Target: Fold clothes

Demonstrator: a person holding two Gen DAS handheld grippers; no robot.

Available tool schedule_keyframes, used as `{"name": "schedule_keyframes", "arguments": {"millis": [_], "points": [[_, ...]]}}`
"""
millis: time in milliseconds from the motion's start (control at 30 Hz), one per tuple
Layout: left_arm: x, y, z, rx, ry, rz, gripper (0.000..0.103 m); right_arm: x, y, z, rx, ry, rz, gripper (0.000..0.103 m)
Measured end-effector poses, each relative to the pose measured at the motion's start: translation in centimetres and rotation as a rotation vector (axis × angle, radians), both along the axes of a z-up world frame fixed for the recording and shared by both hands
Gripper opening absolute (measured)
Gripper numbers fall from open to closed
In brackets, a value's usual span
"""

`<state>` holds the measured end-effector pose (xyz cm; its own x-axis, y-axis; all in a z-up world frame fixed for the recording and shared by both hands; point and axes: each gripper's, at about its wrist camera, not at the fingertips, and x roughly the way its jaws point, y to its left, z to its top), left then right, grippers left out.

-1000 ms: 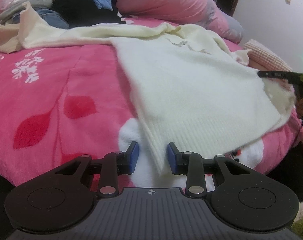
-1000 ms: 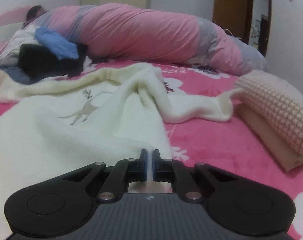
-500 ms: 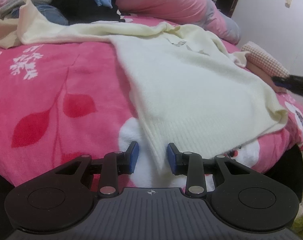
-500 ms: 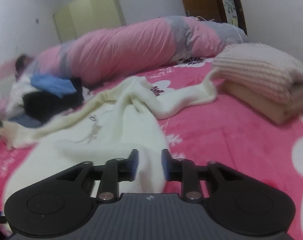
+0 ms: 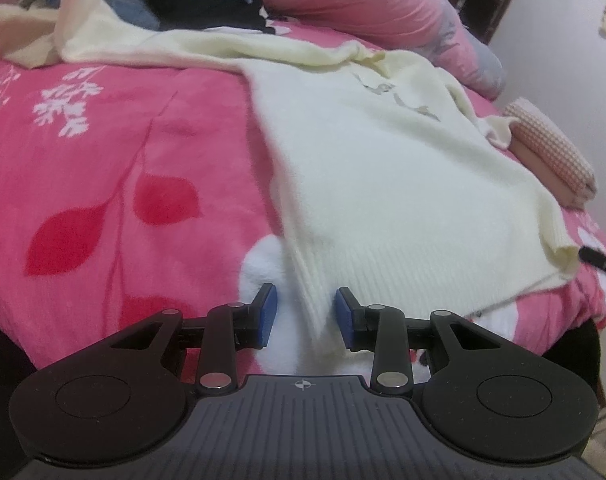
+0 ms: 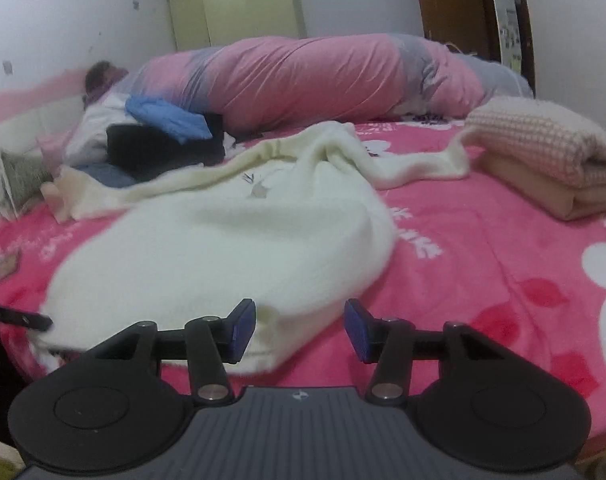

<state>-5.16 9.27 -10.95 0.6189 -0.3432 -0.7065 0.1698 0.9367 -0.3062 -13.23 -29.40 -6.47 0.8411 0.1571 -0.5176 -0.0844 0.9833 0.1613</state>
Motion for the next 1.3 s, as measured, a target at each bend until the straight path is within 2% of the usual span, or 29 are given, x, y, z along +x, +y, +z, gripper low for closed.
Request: {"name": "schedule_keyframes", "arguments": {"millis": [133, 300, 467, 567, 800, 967, 1067, 1167, 1233, 1300], "points": [[0.1, 0.2, 0.2, -0.018, 0.017, 0.012, 0.034, 0.7, -0.2, -0.5, 0.119, 0.010, -0.008, 0.052], [-0.6, 0.5, 1.3, -0.028, 0.017, -0.021, 0.034, 0.6, -1.4, -0.3, 0.174, 0.012, 0.000, 0.052], [-0.7, 0.4, 3.0, -0.067, -0.017, -0.053, 0.040, 0.7, -5.1, 0.4, 0.326, -0.009, -0.089, 0.052], [-0.1, -0.8, 3.6, -0.035, -0.038, -0.074, 0.041, 1.3, -6.7, 0.2, 0.394, -0.009, -0.133, 0.053], [3.4, -3.9, 4.3, -0.068, -0.103, -0.188, 0.042, 3.7, -8.8, 0.5, 0.479, 0.002, -0.149, 0.053], [7.1, -6.0, 2.7, -0.068, -0.090, -0.218, 0.042, 9.5, -10.9, 1.7, 0.508, 0.017, -0.117, 0.056], [8.8, -6.4, 1.0, -0.052, -0.052, -0.212, 0.042, 15.3, -11.9, 1.1, 0.501, 0.109, -0.084, 0.067], [8.9, -5.6, 0.0, -0.085, -0.040, -0.208, 0.042, 21.4, -13.2, -0.5, 0.520, 0.194, -0.095, 0.069], [8.8, -5.1, -0.3, -0.110, -0.050, -0.216, 0.042, 25.4, -14.7, -2.3, 0.576, 0.252, -0.121, 0.074], [8.7, -4.7, -0.7, -0.128, -0.059, -0.222, 0.042, 28.9, -16.5, -4.9, 0.701, 0.314, -0.180, 0.077]]}}
